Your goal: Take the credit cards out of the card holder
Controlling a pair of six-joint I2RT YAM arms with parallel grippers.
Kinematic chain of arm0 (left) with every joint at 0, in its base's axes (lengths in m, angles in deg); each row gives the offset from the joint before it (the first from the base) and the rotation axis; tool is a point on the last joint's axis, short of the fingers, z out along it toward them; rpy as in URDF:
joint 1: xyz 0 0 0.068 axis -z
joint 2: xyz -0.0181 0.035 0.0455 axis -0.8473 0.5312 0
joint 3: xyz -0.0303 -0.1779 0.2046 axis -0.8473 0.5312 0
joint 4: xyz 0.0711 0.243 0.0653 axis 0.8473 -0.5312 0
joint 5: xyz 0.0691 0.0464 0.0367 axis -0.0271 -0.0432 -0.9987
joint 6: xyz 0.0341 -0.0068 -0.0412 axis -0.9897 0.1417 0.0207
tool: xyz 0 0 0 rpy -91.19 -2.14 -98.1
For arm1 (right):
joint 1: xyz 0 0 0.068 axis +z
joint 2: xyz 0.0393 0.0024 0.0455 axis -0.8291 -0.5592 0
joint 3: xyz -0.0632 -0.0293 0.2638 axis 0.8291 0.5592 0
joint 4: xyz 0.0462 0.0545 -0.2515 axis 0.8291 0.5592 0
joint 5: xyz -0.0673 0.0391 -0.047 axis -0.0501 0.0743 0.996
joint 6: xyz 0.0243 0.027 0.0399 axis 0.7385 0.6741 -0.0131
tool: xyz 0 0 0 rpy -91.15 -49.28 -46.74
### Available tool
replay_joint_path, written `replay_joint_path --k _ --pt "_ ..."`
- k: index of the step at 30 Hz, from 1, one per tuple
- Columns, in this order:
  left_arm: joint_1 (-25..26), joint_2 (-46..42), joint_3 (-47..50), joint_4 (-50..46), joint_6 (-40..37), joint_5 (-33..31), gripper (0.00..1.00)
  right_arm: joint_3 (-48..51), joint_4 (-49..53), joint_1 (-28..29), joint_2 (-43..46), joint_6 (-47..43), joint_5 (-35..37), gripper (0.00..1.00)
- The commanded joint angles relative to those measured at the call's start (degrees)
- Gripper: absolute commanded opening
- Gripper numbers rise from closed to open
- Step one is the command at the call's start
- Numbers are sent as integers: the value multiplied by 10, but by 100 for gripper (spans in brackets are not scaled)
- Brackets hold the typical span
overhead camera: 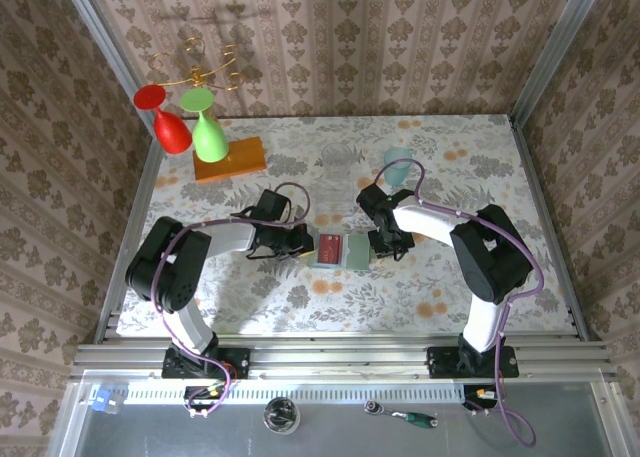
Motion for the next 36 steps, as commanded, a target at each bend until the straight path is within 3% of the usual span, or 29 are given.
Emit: replay_joint_path --k 1,6,19,31,36 --pt "2 13 -14 -22 -4 2 0 -13 21 -2 -8 -5 10 33" --pt "-4 21 -9 -72 -9 -33 0 -13 21 -2 -5 -6 10 33" --pt "-42 -25 59 -85 -14 -51 0 -36 7 36 -8 -1 -21 34" --pt "-42 -17 73 -80 -15 -41 0 -20 40 30 -21 2 59 34" --pt "-43 -16 75 -78 -15 -40 0 -1 28 16 -23 2 57 34"
